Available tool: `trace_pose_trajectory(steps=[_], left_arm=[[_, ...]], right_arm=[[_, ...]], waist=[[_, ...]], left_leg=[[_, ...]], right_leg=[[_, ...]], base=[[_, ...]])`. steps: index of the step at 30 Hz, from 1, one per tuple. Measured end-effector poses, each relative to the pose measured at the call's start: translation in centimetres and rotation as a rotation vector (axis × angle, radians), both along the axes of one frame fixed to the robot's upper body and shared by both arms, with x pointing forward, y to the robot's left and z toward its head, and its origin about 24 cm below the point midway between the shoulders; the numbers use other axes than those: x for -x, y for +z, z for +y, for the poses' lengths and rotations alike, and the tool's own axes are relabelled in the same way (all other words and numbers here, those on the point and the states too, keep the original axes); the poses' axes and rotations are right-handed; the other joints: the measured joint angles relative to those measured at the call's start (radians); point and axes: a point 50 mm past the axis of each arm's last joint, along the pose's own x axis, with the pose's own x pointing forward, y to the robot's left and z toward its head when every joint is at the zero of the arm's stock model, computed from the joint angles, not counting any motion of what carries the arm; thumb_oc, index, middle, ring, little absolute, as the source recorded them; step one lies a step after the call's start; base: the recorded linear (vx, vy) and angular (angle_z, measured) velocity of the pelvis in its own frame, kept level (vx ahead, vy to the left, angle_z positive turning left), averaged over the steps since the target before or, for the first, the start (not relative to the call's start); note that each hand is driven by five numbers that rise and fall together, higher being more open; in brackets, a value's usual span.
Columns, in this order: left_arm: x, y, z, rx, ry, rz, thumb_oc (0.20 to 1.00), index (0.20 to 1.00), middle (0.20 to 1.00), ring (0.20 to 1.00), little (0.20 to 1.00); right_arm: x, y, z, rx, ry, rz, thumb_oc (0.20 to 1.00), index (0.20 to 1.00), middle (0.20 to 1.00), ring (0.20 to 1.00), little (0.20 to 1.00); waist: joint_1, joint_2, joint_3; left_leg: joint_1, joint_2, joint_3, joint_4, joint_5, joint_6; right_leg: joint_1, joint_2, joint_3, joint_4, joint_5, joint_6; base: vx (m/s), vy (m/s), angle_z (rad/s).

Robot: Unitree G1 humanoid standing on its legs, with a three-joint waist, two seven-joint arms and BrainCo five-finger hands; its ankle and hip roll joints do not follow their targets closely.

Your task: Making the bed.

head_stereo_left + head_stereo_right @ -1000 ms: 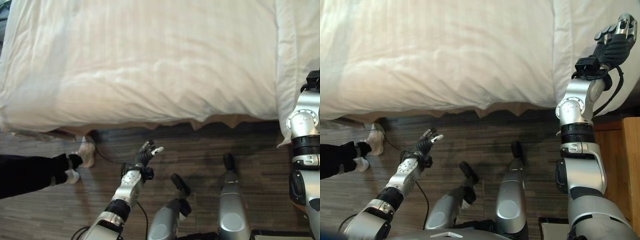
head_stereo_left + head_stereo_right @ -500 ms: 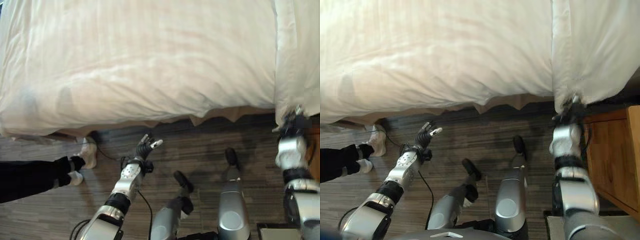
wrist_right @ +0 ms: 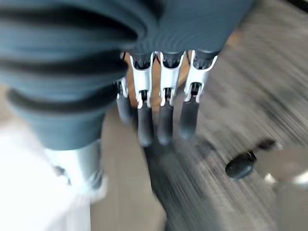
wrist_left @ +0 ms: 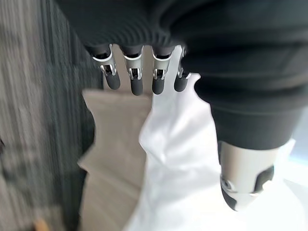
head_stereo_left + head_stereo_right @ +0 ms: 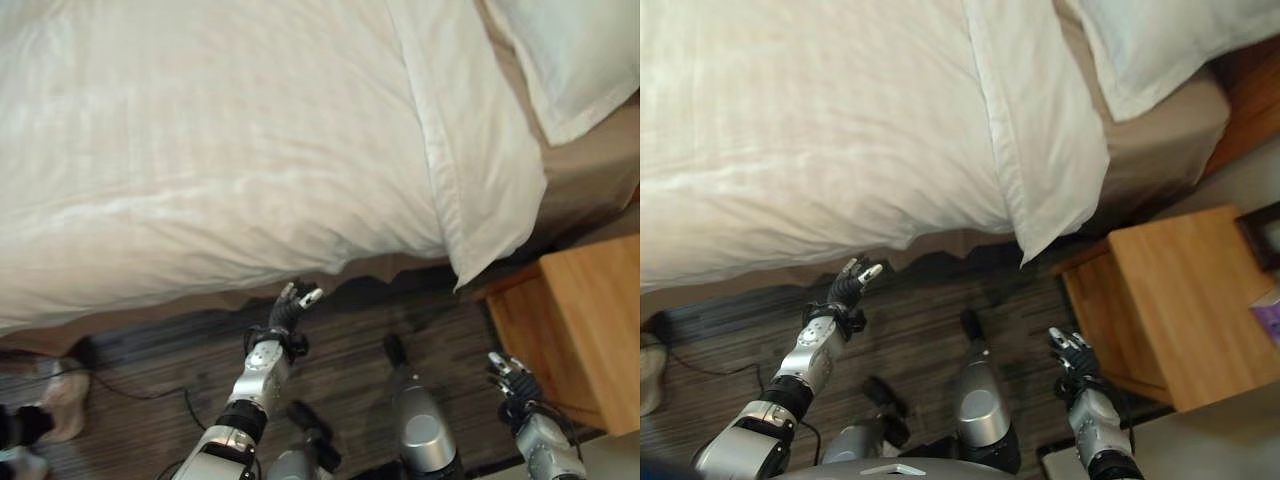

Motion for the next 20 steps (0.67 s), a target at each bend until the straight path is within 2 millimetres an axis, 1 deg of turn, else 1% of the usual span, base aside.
trace_pose_trajectory(steps=[1, 2, 3, 4, 5, 6, 7, 8, 9, 10, 11, 12, 13, 14, 16, 18, 20], left_arm=[[0.7, -0.6, -0.3, -0.004, -0.013, 0.019, 1.000, 1.000, 1.000, 1.000, 1.000], [1.3, -1.1, 0.0, -0.021, -0.013, 0.044, 1.000, 1.000, 1.000, 1.000, 1.000], [1.7, -1.6, -0.5, -0.042, -0.039, 0.070, 1.000, 1.000, 1.000, 1.000, 1.000], [1.8, -1.7, -0.2, -0.089, -0.064, 0.074, 1.000, 1.000, 1.000, 1.000, 1.000], [1.9, -1.5, -0.3, -0.110, -0.086, 0.072, 1.000, 1.000, 1.000, 1.000, 1.000], [2.2, -0.7, 0.0, -0.144, -0.122, 0.029, 1.000, 1.000, 1.000, 1.000, 1.000], [2.3, 0.3, 0.2, -0.157, -0.142, -0.023, 1.000, 1.000, 1.000, 1.000, 1.000], [2.6, 1.4, 0.2, -0.153, -0.154, -0.075, 1.000, 1.000, 1.000, 1.000, 1.000], [2.9, 2.6, 0.6, -0.164, -0.162, -0.134, 1.000, 1.000, 1.000, 1.000, 1.000], [3.0, 3.1, 0.9, -0.179, -0.168, -0.157, 1.000, 1.000, 1.000, 1.000, 1.000], [3.1, 3.6, 1.6, -0.220, -0.166, -0.182, 1.000, 1.000, 1.000, 1.000, 1.000], [2.8, 4.1, 2.0, -0.229, -0.139, -0.204, 1.000, 1.000, 1.000, 1.000, 1.000], [2.7, 4.8, 1.9, -0.243, -0.134, -0.235, 1.000, 1.000, 1.000, 1.000, 1.000], [2.7, 5.0, 1.8, -0.247, -0.126, -0.251, 1.000, 1.000, 1.000, 1.000, 1.000], [2.5, 5.4, 1.6, -0.274, -0.123, -0.277, 1.000, 1.000, 1.000, 1.000, 1.000], [2.6, 5.8, 1.6, -0.282, -0.110, -0.301, 1.000, 1.000, 1.000, 1.000, 1.000], [3.0, 5.5, 2.1, -0.291, -0.086, -0.287, 1.000, 1.000, 1.000, 1.000, 1.000]], right_arm=[[-0.4, 0.4, 1.1, 0.058, 0.096, -0.024, 1.000, 1.000, 1.000, 1.000, 1.000], [-0.5, 0.6, 2.1, 0.084, 0.151, -0.035, 1.000, 1.000, 1.000, 1.000, 1.000], [-0.8, 0.7, 3.1, 0.085, 0.188, -0.050, 1.000, 1.000, 1.000, 1.000, 1.000], [-1.2, 1.1, 4.4, 0.078, 0.224, -0.078, 1.000, 1.000, 1.000, 1.000, 1.000], [-1.6, 1.5, 5.3, 0.068, 0.252, -0.102, 1.000, 1.000, 1.000, 1.000, 1.000], [-1.9, 2.1, 6.4, 0.045, 0.281, -0.144, 1.000, 1.000, 1.000, 1.000, 1.000], [-2.5, 3.0, 6.8, 0.046, 0.301, -0.185, 1.000, 1.000, 1.000, 1.000, 1.000], [-2.9, 3.6, 7.0, 0.042, 0.309, -0.219, 1.000, 1.000, 1.000, 1.000, 1.000], [-3.2, 4.5, 7.1, 0.040, 0.302, -0.269, 1.000, 1.000, 1.000, 1.000, 1.000], [-3.2, 4.9, 7.2, 0.036, 0.298, -0.293, 1.000, 1.000, 1.000, 1.000, 1.000], [-3.5, 5.5, 7.5, 0.028, 0.298, -0.325, 1.000, 1.000, 1.000, 1.000, 1.000], [-4.0, 6.4, 7.5, 0.031, 0.295, -0.367, 1.000, 1.000, 1.000, 1.000, 1.000], [-4.6, 7.4, 7.5, 0.035, 0.292, -0.420, 1.000, 1.000, 1.000, 1.000, 1.000], [-4.7, 7.7, 7.3, 0.042, 0.297, -0.433, 1.000, 1.000, 1.000, 1.000, 1.000], [-4.7, 7.6, 6.9, 0.061, 0.298, -0.427, 1.000, 1.000, 1.000, 1.000, 1.000], [-4.4, 7.3, 6.5, 0.069, 0.294, -0.411, 1.000, 1.000, 1.000, 1.000, 1.000], [-4.2, 7.2, 6.7, 0.062, 0.294, -0.407, 1.000, 1.000, 1.000, 1.000, 1.000]], waist=[[0.002, -0.021, -0.012], [0.005, -0.036, -0.023], [0.019, -0.051, -0.037], [0.042, -0.066, -0.046], [0.053, -0.078, -0.062], [0.058, -0.096, -0.095], [0.065, -0.076, -0.098], [0.080, -0.047, -0.103], [0.100, -0.054, -0.146], [0.111, -0.057, -0.166], [0.115, -0.073, -0.209], [0.107, -0.063, -0.221], [0.108, -0.045, -0.229], [0.108, -0.035, -0.235], [0.104, -0.027, -0.246], [0.108, -0.030, -0.264], [0.118, -0.029, -0.281]], left_leg=[[0.012, 0.004, -0.008, 0.000, 0.000, 0.000], [0.026, 0.005, -0.009, 0.002, 0.000, 0.000], [0.036, 0.003, -0.008, 0.006, -0.001, 0.000], [0.044, 0.005, 0.008, 0.006, -0.001, 0.001], [0.045, 0.001, 0.014, 0.006, -0.002, 0.003], [0.041, 0.001, 0.022, 0.001, -0.002, 0.009], [0.034, 0.038, 0.048, 0.000, 0.007, 0.019], [0.032, 0.070, 0.081, 0.000, 0.008, 0.021], [0.034, 0.088, 0.105, 0.000, 0.008, 0.020], [0.042, 0.075, 0.116, 0.005, 0.004, 0.015], [0.046, 0.057, 0.124, 0.001, 0.004, 0.011], [0.052, 0.065, 0.116, 0.004, -0.002, 0.002], [0.063, 0.073, 0.119, 0.001, 0.000, 0.000], [0.069, 0.075, 0.119, 0.001, 0.003, -0.006], [0.082, 0.080, 0.119, 0.001, 0.000, -0.011], [0.084, 0.080, 0.119, 0.003, -0.001, -0.013], [0.086, 0.078, 0.120, 0.006, 0.001, -0.017]], right_leg=[[0.002, 0.004, -0.013, 0.032, -0.002, 0.003], [0.003, 0.010, -0.018, 0.057, -0.003, 0.008], [0.002, 0.011, -0.035, 0.071, 0.005, 0.012], [-0.005, 0.010, -0.053, 0.086, 0.016, 0.027], [-0.001, 0.006, -0.069, 0.060, 0.020, 0.046], [0.010, -0.006, -0.099, -0.008, -0.043, 0.086], [0.002, 0.012, -0.141, 0.025, -0.073, 0.060], [-0.037, 0.023, -0.179, 0.110, -0.077, 0.029], [-0.039, 0.015, -0.209, 0.190, -0.089, 0.023], [-0.030, 0.003, -0.215, 0.199, -0.101, 0.023], [-0.007, 0.003, -0.196, 0.139, -0.138, -0.031], [0.015, 0.013, -0.205, 0.102, -0.134, -0.020], [0.030, 0.027, -0.200, 0.077, -0.108, -0.021], [0.041, 0.035, -0.195, 0.059, -0.096, -0.036], [0.064, 0.041, -0.196, 0.036, -0.087, -0.048], [0.075, 0.044, -0.200, 0.016, -0.079, -0.050], [0.081, 0.046, -0.198, 0.006, -0.068, -0.057]], base=[[-0.14, 0.124, 0.26], [-0.12, 0.180, 0.10], [-0.12, 0.220, -0.13], [-0.06, 0.154, -0.25], [-0.08, 0.119, -0.36], [-0.03, 0.041, -0.31], [0.02, 0.037, -0.50], [0.09, -0.013, -0.60], [0.09, -0.014, -0.66], [0.05, -0.057, -0.58], [0.04, -0.080, -0.40], [0.08, -0.102, -0.48], [0.06, -0.055, -0.37], [0.04, -0.031, -0.36], [0.04, -0.005, -0.10], [0.04, 0.014, 0.02], [0.02, 0.014, -0.05]])
